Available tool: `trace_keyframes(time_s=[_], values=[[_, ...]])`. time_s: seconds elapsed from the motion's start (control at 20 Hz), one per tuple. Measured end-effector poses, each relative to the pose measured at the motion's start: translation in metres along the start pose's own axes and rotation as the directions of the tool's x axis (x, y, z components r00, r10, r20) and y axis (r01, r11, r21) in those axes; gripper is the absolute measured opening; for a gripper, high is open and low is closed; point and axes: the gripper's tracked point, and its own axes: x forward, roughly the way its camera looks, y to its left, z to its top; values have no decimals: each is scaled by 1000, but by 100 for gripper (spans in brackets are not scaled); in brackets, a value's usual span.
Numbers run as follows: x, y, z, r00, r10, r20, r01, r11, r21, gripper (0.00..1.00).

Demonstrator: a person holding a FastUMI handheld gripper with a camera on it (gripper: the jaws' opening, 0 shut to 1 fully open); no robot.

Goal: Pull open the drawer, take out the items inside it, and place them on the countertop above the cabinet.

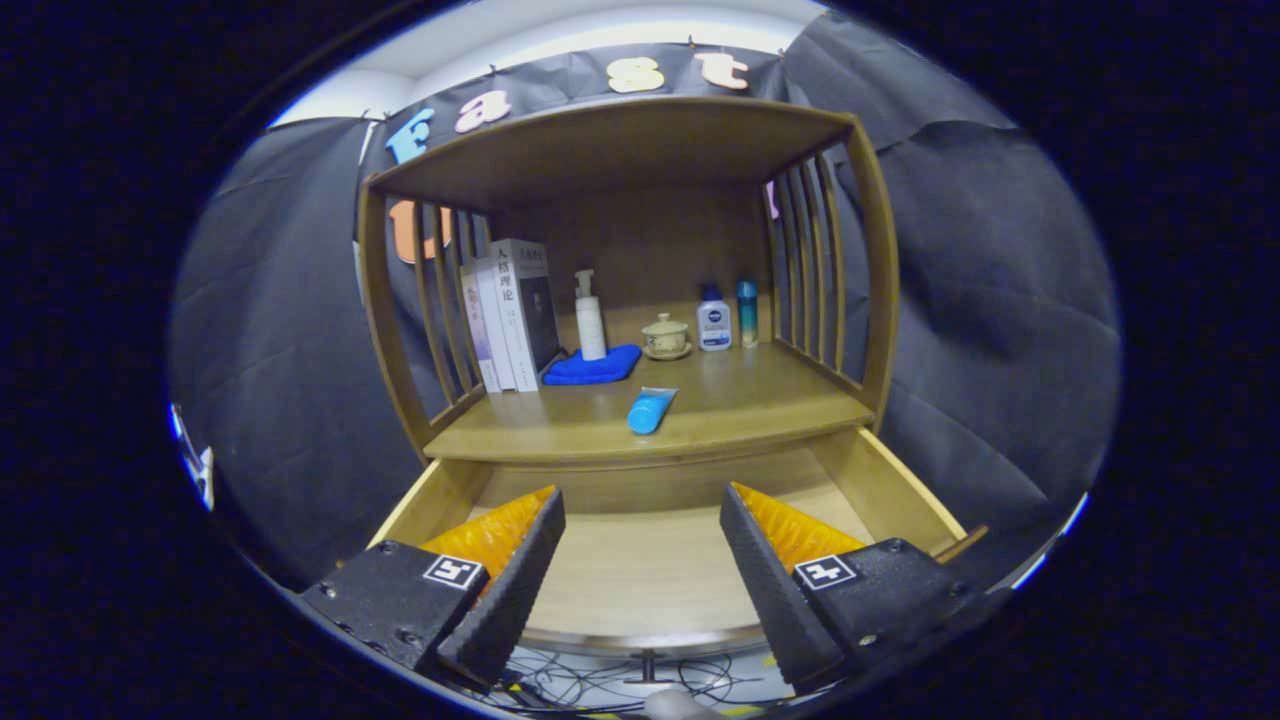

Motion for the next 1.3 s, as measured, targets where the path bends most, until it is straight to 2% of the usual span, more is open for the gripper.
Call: trace_keyframes(time_s=[0.25, 0.55, 1.05, 1.3], values=[[-37, -6, -16, 997, 19, 74, -19, 1000, -4, 99], [-50, -36, -72, 994, -60, 94, 63, 998, -23, 99], [-23, -22, -161, 999, -21, 32, 22, 999, -29, 99], [-14, -13, -160, 998, -20, 60, 23, 999, -49, 99]])
